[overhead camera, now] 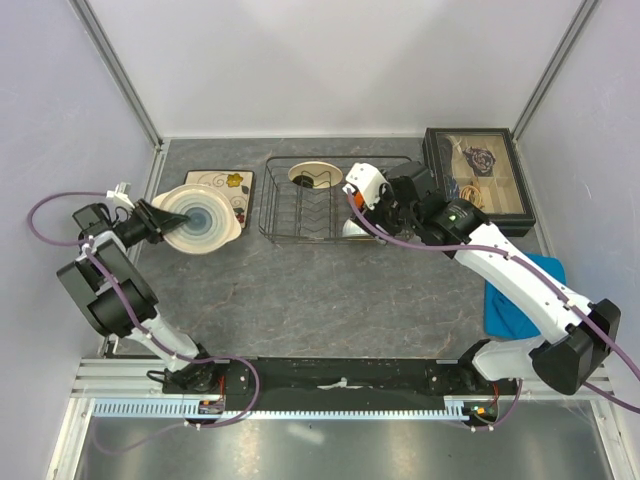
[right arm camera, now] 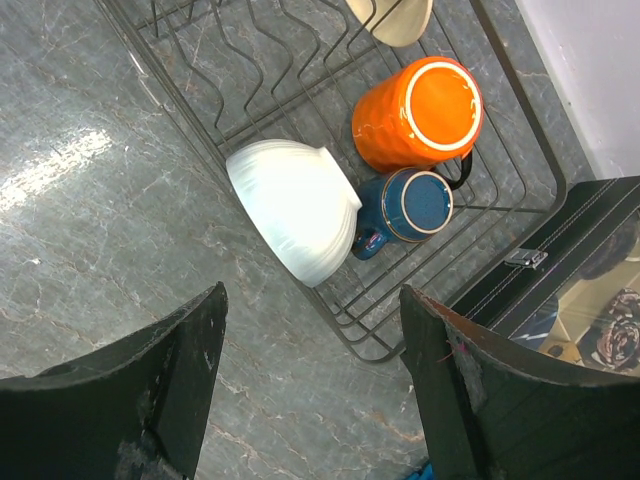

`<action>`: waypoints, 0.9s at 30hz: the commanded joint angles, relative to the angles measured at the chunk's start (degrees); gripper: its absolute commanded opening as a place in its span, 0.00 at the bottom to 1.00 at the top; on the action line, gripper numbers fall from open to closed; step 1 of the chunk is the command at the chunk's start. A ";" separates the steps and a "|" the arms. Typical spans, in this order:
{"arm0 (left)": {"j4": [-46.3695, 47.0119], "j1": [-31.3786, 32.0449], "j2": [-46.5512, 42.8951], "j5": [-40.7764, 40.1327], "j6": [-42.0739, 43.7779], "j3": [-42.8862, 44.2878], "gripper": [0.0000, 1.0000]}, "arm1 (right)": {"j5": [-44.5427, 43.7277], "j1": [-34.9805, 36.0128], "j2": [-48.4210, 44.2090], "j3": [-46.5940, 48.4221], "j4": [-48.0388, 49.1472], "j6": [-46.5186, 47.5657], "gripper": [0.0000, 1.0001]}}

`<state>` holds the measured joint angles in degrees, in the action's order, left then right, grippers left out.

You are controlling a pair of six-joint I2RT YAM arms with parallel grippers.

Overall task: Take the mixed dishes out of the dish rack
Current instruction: Place the plate at the center of the board.

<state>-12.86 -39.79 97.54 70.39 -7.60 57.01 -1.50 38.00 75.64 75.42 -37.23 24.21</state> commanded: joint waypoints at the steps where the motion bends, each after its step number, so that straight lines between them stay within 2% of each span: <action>1: 17.85 1.47 2.64 3.00 -20.07 1.61 0.01 | 1.06 -0.21 0.21 -0.18 2.25 -0.30 0.78; 5: 26.83 2.96 6.17 0.98 -30.35 3.27 0.02 | 1.41 -0.21 0.74 -0.18 2.69 -0.21 0.78; 14: 39.22 7.09 13.81 -4.03 -40.64 8.11 0.02 | 1.32 -0.29 2.58 1.13 2.78 0.05 0.77; 27: 39.85 10.52 19.62 -12.38 -41.27 12.07 0.02 | 1.32 -0.21 3.55 1.84 2.60 -0.04 0.78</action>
<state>22.85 -29.74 116.42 58.35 -44.53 65.32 -0.69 38.00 78.83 75.40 -36.40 24.23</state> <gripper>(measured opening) 0.343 0.775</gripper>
